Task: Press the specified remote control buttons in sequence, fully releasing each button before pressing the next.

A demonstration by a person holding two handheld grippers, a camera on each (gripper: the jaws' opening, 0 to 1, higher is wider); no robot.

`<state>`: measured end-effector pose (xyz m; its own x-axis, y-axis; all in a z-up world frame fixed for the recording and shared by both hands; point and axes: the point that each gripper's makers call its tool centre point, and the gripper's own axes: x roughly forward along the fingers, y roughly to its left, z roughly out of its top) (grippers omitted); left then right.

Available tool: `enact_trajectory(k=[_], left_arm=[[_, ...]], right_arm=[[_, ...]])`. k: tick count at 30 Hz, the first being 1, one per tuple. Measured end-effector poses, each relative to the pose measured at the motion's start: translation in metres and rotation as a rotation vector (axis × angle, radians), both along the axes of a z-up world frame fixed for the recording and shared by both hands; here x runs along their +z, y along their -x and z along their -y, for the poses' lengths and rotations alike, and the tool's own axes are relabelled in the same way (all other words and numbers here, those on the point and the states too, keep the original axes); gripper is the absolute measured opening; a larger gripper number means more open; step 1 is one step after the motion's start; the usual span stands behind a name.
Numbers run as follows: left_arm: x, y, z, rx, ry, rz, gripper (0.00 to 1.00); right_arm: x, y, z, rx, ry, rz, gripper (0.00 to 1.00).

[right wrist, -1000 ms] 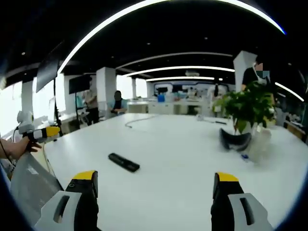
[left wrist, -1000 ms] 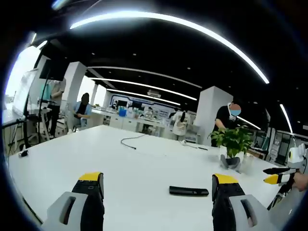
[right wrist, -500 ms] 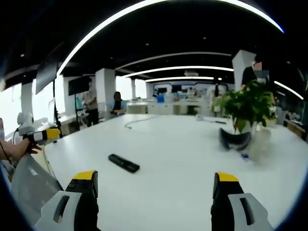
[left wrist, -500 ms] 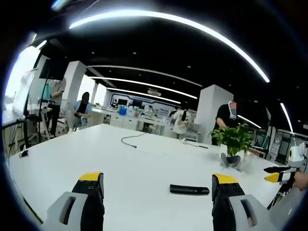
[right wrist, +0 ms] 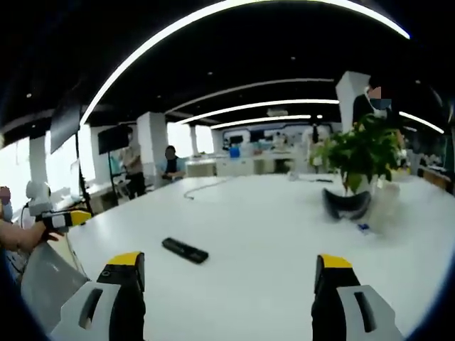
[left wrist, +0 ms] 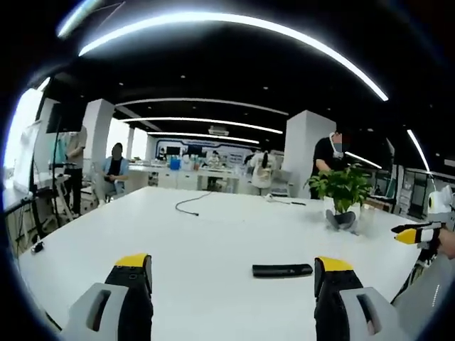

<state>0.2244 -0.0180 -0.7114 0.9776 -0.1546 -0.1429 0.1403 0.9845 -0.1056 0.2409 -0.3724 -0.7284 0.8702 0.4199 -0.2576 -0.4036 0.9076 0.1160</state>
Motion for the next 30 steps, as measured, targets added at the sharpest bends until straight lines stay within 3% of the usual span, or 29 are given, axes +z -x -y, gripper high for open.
enact_trajectory(k=[4, 7, 12, 18, 25, 30], left_arm=[[0.004, 0.000, 0.000, -0.011, -0.023, 0.025, 1.00], [0.015, 0.002, 0.005, -0.024, -0.052, 0.084, 1.00], [0.019, 0.003, 0.008, -0.038, -0.070, 0.101, 1.00], [0.021, 0.004, 0.012, -0.055, -0.050, 0.111, 1.00], [0.018, 0.004, 0.015, -0.078, -0.064, 0.101, 1.00], [0.027, 0.005, 0.012, -0.071, -0.039, 0.146, 1.00]], right_arm=[[-0.003, 0.000, -0.001, -0.007, 0.032, -0.011, 0.99], [0.001, -0.002, 0.009, -0.061, -0.015, 0.005, 0.99], [0.000, -0.003, 0.025, -0.135, -0.021, 0.002, 0.99], [-0.002, -0.003, 0.015, -0.116, 0.050, 0.002, 0.99], [0.001, -0.002, 0.021, -0.170, 0.039, 0.013, 0.99], [0.000, -0.002, 0.020, -0.172, 0.040, 0.010, 0.99]])
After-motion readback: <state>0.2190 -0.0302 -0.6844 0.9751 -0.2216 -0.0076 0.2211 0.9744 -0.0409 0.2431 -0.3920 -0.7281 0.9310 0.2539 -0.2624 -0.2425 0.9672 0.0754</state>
